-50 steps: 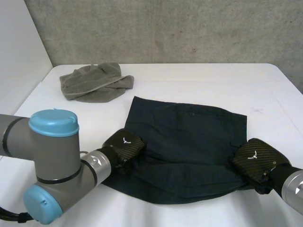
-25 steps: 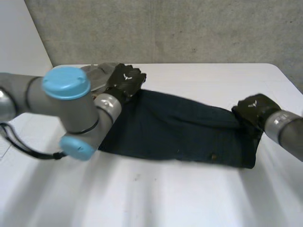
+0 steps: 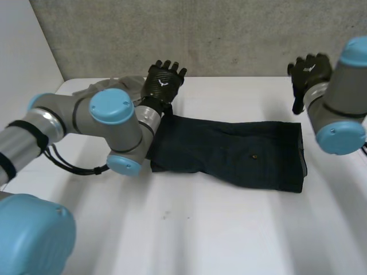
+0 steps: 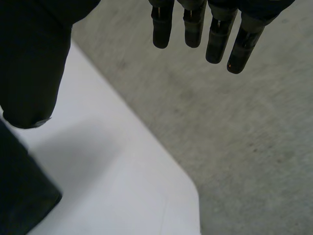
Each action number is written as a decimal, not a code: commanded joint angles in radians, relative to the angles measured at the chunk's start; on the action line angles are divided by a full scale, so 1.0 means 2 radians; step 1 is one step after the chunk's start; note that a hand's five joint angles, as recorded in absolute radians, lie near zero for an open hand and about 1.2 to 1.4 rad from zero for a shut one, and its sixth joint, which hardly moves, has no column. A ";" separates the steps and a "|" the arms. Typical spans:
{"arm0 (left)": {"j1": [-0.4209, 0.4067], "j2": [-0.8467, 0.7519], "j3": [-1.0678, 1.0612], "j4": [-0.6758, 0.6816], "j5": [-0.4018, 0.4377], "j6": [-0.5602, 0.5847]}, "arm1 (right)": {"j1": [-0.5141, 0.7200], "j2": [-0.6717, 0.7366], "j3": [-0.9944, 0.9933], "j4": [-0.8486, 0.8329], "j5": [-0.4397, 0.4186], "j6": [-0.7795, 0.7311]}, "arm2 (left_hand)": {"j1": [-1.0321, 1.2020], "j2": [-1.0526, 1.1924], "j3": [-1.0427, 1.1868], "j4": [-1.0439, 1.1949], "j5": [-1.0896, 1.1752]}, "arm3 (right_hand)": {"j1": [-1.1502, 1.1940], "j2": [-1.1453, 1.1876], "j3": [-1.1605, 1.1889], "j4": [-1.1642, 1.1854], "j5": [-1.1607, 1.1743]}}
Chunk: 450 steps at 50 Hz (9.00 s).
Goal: Fold the laundry.
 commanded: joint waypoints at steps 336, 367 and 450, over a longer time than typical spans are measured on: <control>0.009 0.302 -0.347 -0.170 0.121 -0.258 | -0.080 0.027 0.048 0.129 -0.269 0.154 | 0.011 0.003 -0.001 0.003 -0.008 | -0.015 -0.025 -0.019 -0.033 -0.036; 0.009 0.296 -0.350 -0.163 0.121 -0.258 | -0.092 0.157 -0.105 0.183 -0.310 0.119 | 0.011 0.003 -0.001 0.003 -0.008 | 0.595 0.586 0.591 0.578 0.575; 0.018 0.296 -0.360 -0.156 0.120 -0.258 | -0.234 0.316 -0.389 0.209 -0.216 0.206 | 0.010 0.002 -0.002 0.002 -0.010 | 0.294 0.285 0.290 0.277 0.274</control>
